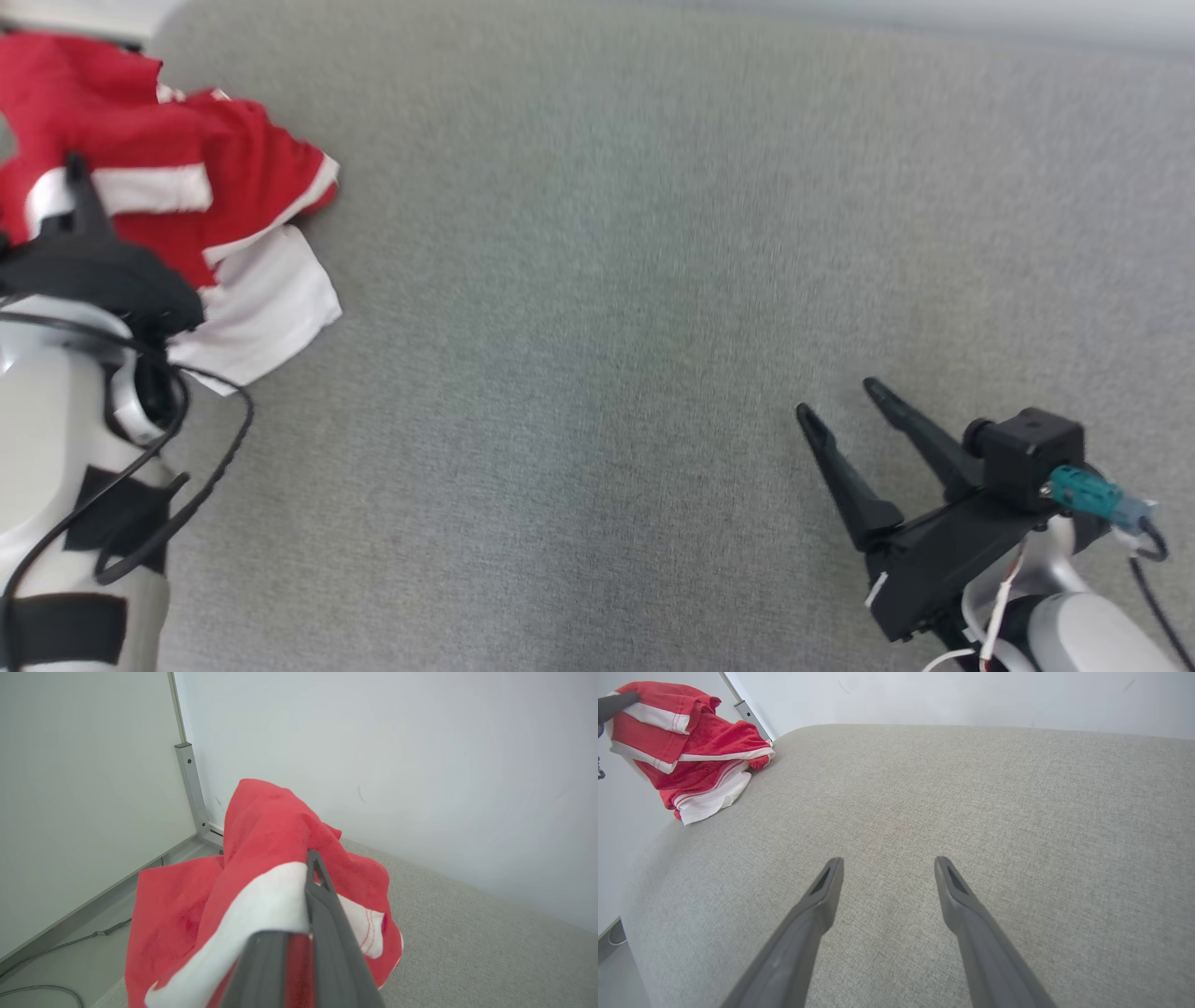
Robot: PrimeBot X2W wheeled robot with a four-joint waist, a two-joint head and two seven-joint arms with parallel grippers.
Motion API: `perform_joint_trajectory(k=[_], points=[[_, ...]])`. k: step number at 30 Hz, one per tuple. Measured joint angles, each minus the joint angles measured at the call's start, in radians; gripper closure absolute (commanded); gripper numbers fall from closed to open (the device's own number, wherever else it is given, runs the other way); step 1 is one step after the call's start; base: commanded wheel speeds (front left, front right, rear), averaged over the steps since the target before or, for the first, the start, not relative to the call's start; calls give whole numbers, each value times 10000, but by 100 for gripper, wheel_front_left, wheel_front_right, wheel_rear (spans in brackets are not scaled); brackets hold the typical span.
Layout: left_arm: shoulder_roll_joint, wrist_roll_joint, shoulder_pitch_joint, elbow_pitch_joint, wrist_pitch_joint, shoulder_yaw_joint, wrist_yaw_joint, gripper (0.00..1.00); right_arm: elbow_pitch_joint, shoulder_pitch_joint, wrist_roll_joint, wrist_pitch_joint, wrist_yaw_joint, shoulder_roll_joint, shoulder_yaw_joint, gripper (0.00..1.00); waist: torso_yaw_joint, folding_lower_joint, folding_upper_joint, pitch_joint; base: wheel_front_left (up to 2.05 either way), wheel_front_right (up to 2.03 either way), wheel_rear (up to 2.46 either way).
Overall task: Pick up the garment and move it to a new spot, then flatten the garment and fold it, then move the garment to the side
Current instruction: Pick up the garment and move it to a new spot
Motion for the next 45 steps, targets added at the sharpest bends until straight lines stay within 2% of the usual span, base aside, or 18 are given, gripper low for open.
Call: perform_joint_trajectory(k=[8,13,17,24,29,35,45], points=[[-437,554,-603,-589,-40,-1089,-610,100,1001,7,291,-389,92,673,326,0,-51,-1,-2,-1269,0,0,0],[-1087,665,-617,-1058,-29,-1747,-984,100,1538,10,441,-616,192,1034,500,0,-258,-1,-2,-1973,0,0,0],[-1381,709,-548,-1361,79,-2217,-1335,100,1883,75,548,-786,267,1289,650,0,-531,-1,-2,-2529,0,0,0],[-1578,719,258,-2752,562,-3243,-1755,100,1931,670,562,-951,265,1371,809,0,-1352,-1,-2,-3220,0,0,0],[-1601,884,943,-3498,1053,-4345,-1843,100,1854,859,560,-1003,265,1429,922,0,-2086,-1,-2,-3516,0,0,0],[-1588,892,1461,-3871,1567,-5097,-1816,100,1707,1082,552,-1051,259,1371,920,0,-3009,0,-1,-3677,0,0,0],[-1561,151,1521,-4635,1693,-5614,-1028,100,1649,990,476,-1051,265,1241,918,0,-4382,1,0,-3615,0,0,0]])
